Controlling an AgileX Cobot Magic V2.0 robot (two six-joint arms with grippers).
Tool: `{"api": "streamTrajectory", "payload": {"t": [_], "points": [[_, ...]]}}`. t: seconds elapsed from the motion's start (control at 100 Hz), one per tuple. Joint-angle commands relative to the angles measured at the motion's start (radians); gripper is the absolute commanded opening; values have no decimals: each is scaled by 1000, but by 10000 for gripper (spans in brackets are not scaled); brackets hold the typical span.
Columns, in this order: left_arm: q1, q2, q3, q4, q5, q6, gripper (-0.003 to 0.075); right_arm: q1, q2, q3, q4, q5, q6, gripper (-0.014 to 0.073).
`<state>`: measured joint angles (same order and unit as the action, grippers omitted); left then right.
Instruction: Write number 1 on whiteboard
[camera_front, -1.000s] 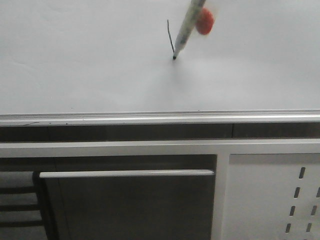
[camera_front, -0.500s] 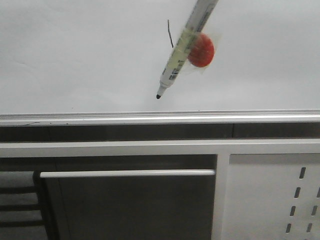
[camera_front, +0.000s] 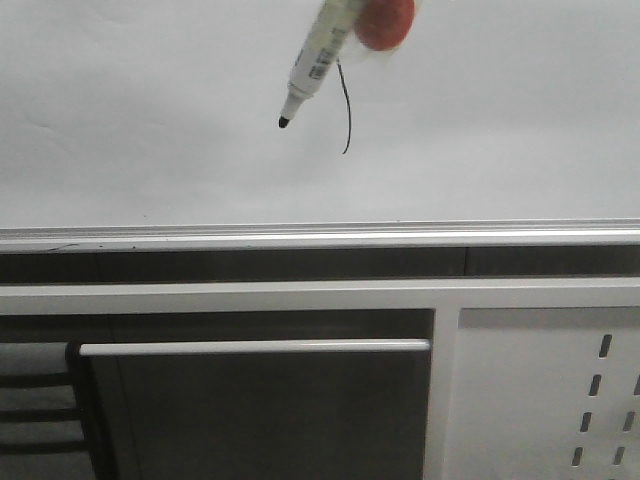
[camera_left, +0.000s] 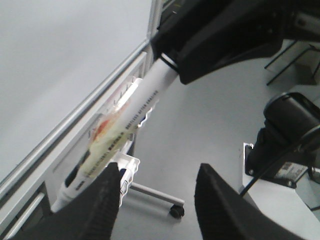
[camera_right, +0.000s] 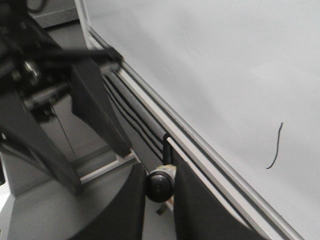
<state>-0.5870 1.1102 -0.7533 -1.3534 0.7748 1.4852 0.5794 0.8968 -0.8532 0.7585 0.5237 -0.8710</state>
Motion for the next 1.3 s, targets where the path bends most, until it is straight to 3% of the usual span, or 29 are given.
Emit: {"api": "streamTrajectory", "payload": {"t": [0.0, 0.19, 0.66, 0.76, 0.9, 1.0, 1.11, 1.22, 1.29], "points": [[-53, 22, -58, -10, -23, 1, 335, 2, 10, -51, 35, -5, 4, -43], [-100, 63, -97, 29, -117, 1, 335, 2, 32, -78, 53, 58, 4, -43], [-100, 74, -103, 65, -162, 1, 323, 2, 32, -93, 69, 98, 4, -43], [-100, 74, -103, 65, -162, 1, 238, 2, 32, -93, 80, 98, 4, -43], [-100, 74, -103, 77, -162, 1, -13, 2, 32, -93, 80, 90, 4, -43], [-100, 74, -103, 90, -162, 1, -20, 2, 32, -93, 80, 89, 4, -35], [-100, 69, -103, 92, -175, -3, -20, 2, 32, -93, 80, 83, 14, 74], [-100, 56, -101, 99, -248, -34, -20, 2, 32, -93, 20, 34, 75, 214], [-100, 37, -89, 100, -309, -57, -21, -22, 27, -93, -21, 5, 127, 258]]}}
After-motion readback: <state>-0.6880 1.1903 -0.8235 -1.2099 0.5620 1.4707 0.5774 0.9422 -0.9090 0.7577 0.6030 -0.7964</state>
